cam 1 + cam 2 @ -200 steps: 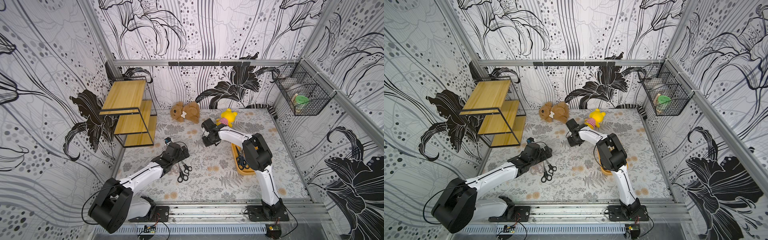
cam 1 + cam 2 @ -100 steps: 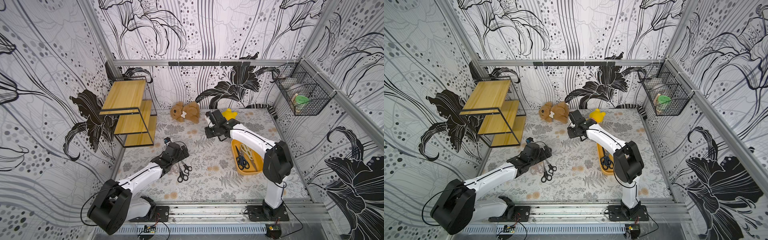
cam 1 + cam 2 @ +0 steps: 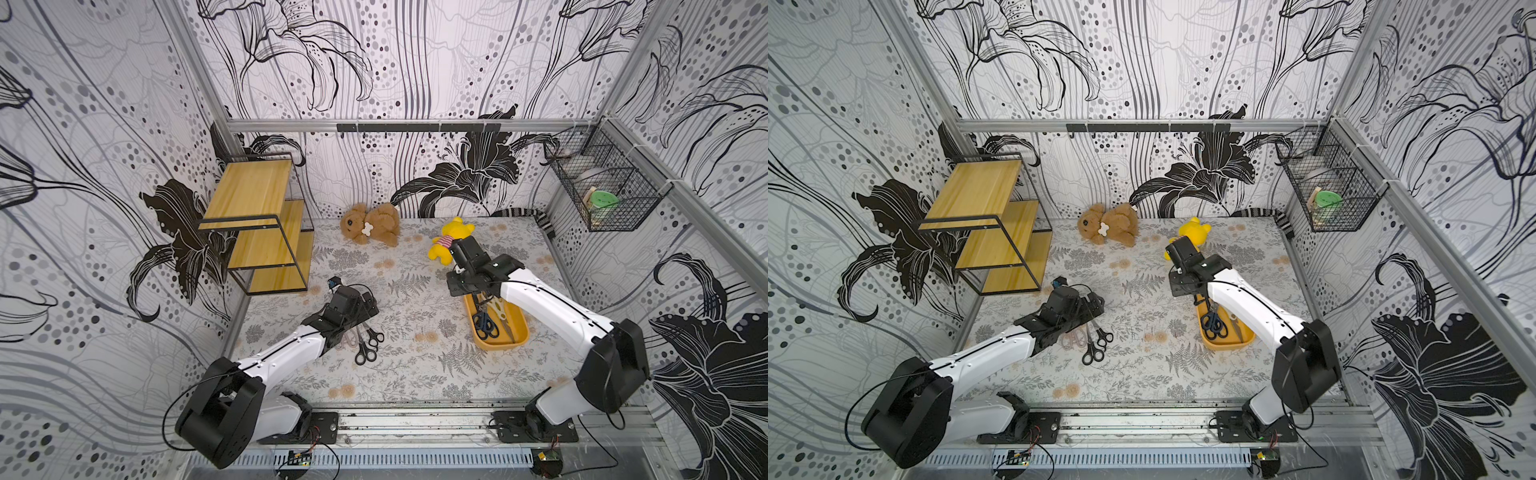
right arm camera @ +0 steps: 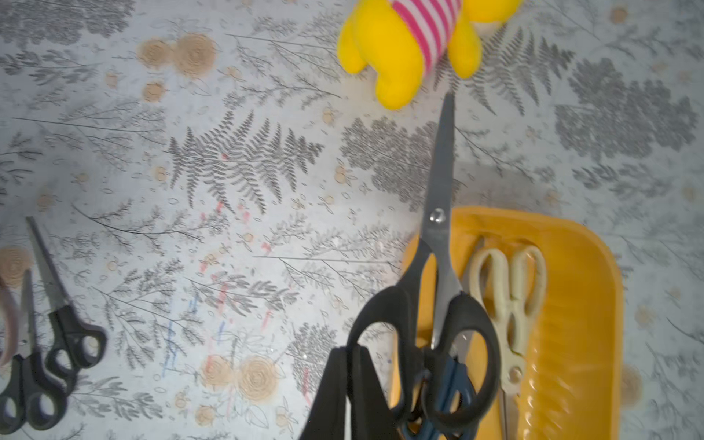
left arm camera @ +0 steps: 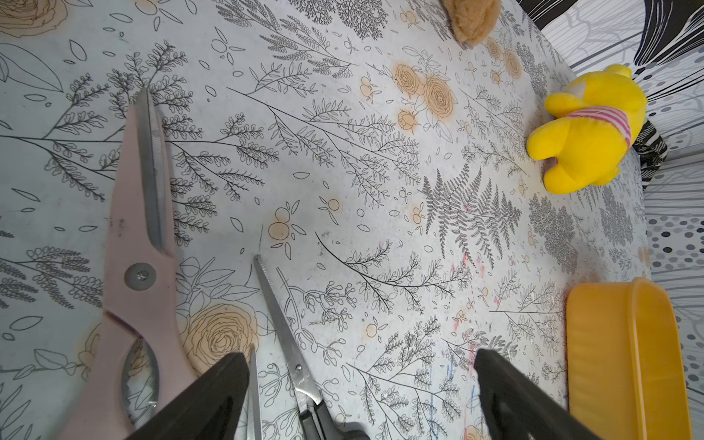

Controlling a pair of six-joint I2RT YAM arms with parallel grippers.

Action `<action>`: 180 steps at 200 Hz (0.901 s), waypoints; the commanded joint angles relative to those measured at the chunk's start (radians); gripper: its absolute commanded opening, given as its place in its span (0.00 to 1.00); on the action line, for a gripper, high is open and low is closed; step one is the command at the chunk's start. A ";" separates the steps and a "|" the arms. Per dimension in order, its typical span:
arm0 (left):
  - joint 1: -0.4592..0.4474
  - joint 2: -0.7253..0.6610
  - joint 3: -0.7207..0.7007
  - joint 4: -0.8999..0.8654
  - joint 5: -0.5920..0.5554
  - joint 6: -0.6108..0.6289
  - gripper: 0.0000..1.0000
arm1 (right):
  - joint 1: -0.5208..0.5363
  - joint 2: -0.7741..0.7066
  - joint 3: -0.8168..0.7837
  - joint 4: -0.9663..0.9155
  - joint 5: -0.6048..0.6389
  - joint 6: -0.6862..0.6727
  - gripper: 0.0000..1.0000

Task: Put the scissors into the storage box
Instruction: Place the scissors in the storage box.

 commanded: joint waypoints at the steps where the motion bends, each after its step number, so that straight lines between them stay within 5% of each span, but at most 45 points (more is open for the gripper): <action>1: 0.003 0.000 -0.014 0.026 0.020 0.005 0.97 | -0.026 -0.064 -0.083 -0.078 0.025 0.044 0.00; 78: 0.003 0.036 0.047 0.015 0.039 0.011 0.97 | -0.099 -0.160 -0.324 -0.041 -0.068 0.154 0.00; 180: 0.003 0.050 0.068 0.001 0.040 0.010 0.97 | -0.163 -0.096 -0.425 0.071 -0.115 0.152 0.05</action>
